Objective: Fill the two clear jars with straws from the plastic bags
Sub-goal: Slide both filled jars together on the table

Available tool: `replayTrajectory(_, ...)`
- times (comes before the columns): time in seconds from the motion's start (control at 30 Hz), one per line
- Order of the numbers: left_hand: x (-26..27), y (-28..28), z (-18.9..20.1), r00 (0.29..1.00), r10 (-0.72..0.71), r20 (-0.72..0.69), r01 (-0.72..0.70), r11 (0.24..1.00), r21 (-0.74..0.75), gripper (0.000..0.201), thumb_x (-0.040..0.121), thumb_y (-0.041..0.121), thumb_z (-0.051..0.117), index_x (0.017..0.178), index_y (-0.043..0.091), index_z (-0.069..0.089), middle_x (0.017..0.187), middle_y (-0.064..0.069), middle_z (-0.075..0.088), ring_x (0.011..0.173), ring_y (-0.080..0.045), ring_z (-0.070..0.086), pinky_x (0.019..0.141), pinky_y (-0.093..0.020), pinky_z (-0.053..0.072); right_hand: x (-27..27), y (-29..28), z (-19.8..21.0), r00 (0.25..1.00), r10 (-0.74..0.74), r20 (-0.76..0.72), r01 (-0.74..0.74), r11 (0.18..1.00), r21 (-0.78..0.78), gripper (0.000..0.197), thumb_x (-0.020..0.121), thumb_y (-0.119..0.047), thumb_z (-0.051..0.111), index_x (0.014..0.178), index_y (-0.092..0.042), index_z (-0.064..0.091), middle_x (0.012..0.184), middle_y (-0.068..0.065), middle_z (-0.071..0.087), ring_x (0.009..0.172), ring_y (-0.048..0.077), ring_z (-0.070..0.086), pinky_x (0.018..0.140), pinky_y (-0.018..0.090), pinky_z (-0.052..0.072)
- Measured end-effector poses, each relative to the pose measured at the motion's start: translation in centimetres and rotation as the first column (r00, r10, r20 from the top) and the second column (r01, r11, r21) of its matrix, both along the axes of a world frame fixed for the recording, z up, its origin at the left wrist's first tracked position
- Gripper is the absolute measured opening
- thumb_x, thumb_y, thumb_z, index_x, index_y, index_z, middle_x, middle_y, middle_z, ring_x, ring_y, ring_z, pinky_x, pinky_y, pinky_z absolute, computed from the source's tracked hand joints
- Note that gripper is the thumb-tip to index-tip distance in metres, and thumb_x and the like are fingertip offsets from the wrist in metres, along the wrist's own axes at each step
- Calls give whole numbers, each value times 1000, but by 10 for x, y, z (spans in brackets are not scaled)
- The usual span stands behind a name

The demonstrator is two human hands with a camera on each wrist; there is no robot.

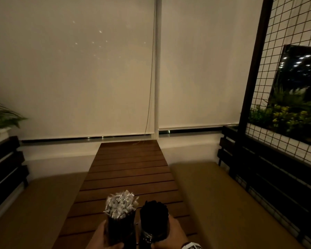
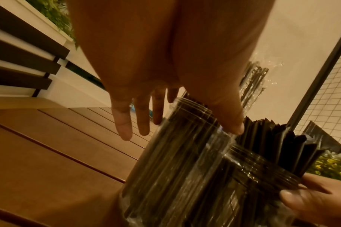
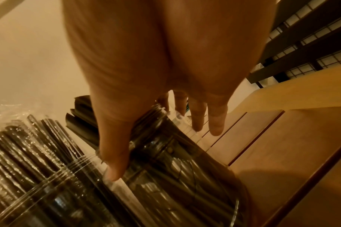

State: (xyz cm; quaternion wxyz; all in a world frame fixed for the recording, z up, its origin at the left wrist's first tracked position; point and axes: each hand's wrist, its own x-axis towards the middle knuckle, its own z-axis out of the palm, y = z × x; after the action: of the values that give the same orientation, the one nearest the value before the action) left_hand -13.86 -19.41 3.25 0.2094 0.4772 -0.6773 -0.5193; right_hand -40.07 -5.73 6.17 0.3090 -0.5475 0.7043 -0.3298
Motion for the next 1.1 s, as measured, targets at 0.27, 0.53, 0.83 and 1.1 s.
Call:
replayTrajectory(0.27, 0, 25, 24, 997, -22, -72, 5, 971, -238, 92, 41, 56, 92, 118, 41, 43, 128, 8, 54, 121, -13, 55, 100, -41, 50, 3, -13, 12, 999, -40, 14, 41, 998, -38, 91, 42, -51, 91, 121, -40, 49, 124, -14, 64, 117, 5, 61, 99, 30, 54)
replayTrajectory(0.53, -12, 47, 50, 950, -49, -309, 8, 991, -134, 101, 30, 58, 91, 118, 35, 47, 123, 8, 60, 113, 0, 58, 99, -30, 47, 11, -24, 10, 996, -82, 35, 84, 995, -53, 100, 43, -51, 93, 129, -33, 46, 129, -15, 57, 123, 7, 56, 101, 26, 50)
replayTrajectory(0.83, -18, 29, 52, 961, -34, -275, 3, 993, -114, 80, 51, 23, 89, 112, 40, 41, 117, 15, 54, 109, -3, 54, 98, -30, 46, 10, -46, 5, 989, -144, 44, 146, 988, -52, 93, 53, -32, 95, 128, -18, 42, 122, -4, 56, 115, 14, 58, 89, 22, 50)
replayTrajectory(1.1, -17, -21, 37, 986, -19, -168, -2, 992, -129, 96, 43, 60, 87, 118, 66, 28, 139, 4, 47, 129, -17, 48, 107, -48, 44, 6, -87, 0, 985, -150, 85, 154, 987, -44, 92, 53, -32, 94, 127, -22, 40, 122, -2, 58, 112, 17, 61, 84, 22, 50)
